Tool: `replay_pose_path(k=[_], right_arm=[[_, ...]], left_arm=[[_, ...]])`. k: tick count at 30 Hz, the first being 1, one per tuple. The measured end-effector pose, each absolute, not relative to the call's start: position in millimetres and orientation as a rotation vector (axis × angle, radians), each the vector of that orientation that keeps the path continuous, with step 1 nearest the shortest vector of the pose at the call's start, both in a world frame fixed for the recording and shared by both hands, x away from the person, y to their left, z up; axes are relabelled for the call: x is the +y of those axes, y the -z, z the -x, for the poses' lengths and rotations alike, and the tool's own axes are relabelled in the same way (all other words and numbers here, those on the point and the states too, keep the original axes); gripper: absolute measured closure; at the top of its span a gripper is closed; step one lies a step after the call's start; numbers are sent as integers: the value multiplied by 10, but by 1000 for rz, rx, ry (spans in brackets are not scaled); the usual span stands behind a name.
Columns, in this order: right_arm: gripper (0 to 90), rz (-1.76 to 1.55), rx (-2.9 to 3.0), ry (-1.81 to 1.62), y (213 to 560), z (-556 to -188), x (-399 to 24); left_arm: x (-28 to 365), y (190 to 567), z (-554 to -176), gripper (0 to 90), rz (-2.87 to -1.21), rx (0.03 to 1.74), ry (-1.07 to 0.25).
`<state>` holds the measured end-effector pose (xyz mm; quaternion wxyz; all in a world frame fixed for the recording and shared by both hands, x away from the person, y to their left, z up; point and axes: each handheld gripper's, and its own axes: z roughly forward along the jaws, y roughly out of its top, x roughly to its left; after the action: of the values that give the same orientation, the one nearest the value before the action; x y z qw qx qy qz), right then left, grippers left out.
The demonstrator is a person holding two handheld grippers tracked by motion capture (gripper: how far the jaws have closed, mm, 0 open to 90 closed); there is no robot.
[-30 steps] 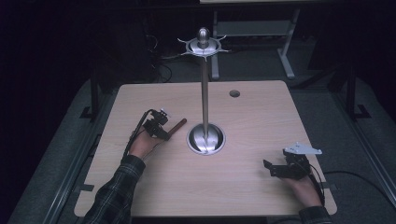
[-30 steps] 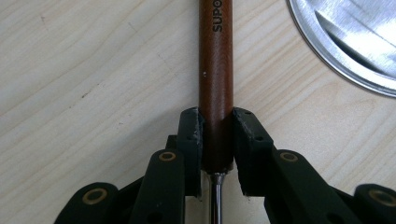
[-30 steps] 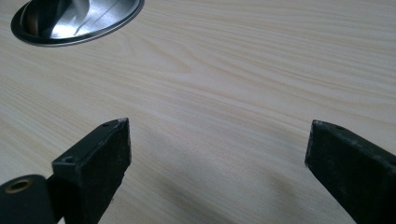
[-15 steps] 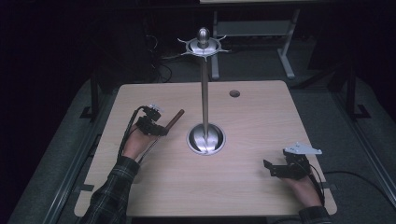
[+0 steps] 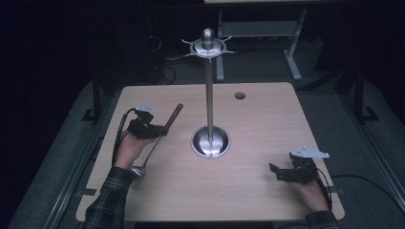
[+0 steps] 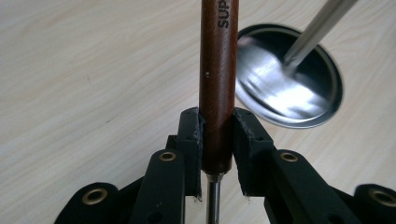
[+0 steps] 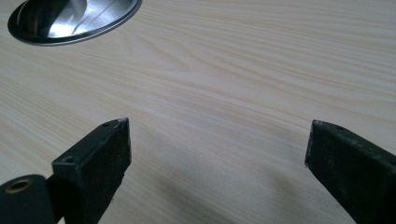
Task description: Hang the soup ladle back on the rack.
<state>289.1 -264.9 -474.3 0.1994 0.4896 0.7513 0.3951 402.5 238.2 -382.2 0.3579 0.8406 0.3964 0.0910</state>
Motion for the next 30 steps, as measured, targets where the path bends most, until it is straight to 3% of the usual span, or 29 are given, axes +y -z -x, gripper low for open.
replay_pose_path(k=[16,30], right_arm=[[64,-1357,2105,-1097,4747,-2904,-2644],[64,-1358,2105,-1095,4745,-2910,-2626]], left_arm=[[2518,3493,-3752,736,-2007,827,-228],[2569,3322,-3643,737,-1939,770,-245]])
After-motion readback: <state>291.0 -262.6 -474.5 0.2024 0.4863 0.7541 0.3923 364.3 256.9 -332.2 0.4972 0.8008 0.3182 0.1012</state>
